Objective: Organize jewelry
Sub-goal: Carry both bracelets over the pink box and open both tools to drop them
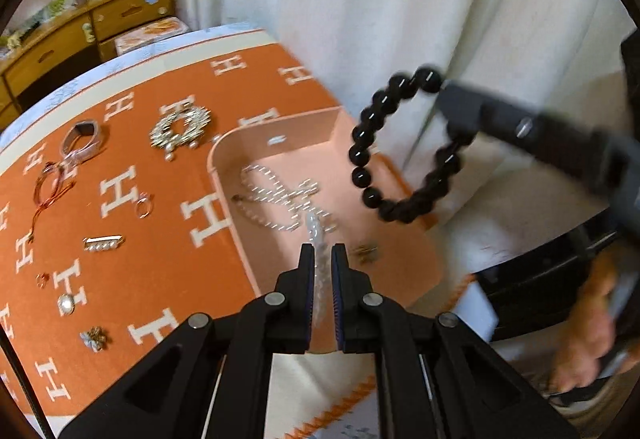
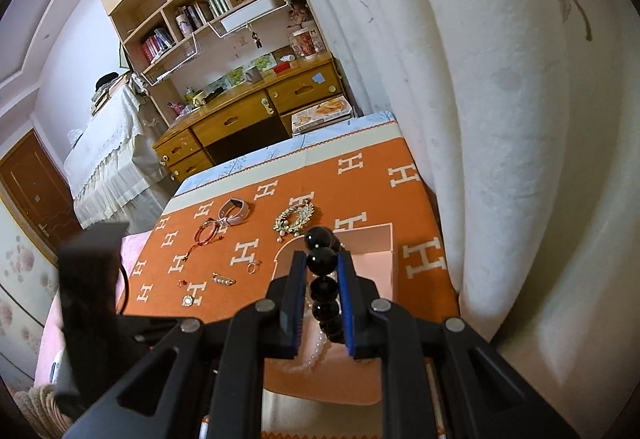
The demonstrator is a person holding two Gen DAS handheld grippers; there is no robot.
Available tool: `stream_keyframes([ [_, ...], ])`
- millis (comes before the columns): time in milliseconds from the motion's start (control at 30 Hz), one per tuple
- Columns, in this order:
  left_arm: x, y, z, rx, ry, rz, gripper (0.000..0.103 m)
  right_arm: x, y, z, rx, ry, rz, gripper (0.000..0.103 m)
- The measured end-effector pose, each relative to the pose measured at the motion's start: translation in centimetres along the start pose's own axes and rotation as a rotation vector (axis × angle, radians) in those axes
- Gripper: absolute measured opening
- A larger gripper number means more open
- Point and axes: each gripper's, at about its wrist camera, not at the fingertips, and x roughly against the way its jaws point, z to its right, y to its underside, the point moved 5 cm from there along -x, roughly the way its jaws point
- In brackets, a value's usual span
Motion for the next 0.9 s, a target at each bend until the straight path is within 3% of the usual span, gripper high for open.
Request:
stream_keyframes([
  [67,0.2,0.5,-0.2,-0.011,-0.033,0.017,0.025,-0.3,0.0,-0.1,0.008,0.001,0.001,0.015],
  [133,1.1,0.8,-0.5,-0.02,-0.066,0.059,0.064,-0.6,-0.2,-0.1,0.013,-0.003,0.002,0.015],
  [167,1.8,0.9,-0.7,-0.018,-0.086,0.092,0.069,-0.8,-0.2,-0.2,0.013,-0.006,0.0,0.015],
  [367,4.5,0.9,-2.6,0.012,-0.201,0.202,0.072,-2.7,0.0,-1.0,0.021,-0.038,-0.037,0.015],
  [600,6.2,1.0,-5.1,0.076,-0.265,0.259,0.072,-4.6,0.0,-2.7,0.072,-0.062,-0.071,0.015],
  [767,7.5,1.6,-6.5,0.101,-0.331,0.296,0.074,-7.0,0.9,-2.4,0.111,0.015,-0.125,0.016],
  [833,8.1,2.0,-7.2,0.121,-0.345,0.307,0.087,-7.8,1.2,-2.2,0.129,0.065,-0.146,0.016],
  [900,8.7,2.3,-7.7,0.143,-0.355,0.327,0.089,-8.2,1.6,-2.2,0.138,0.09,-0.163,0.016],
])
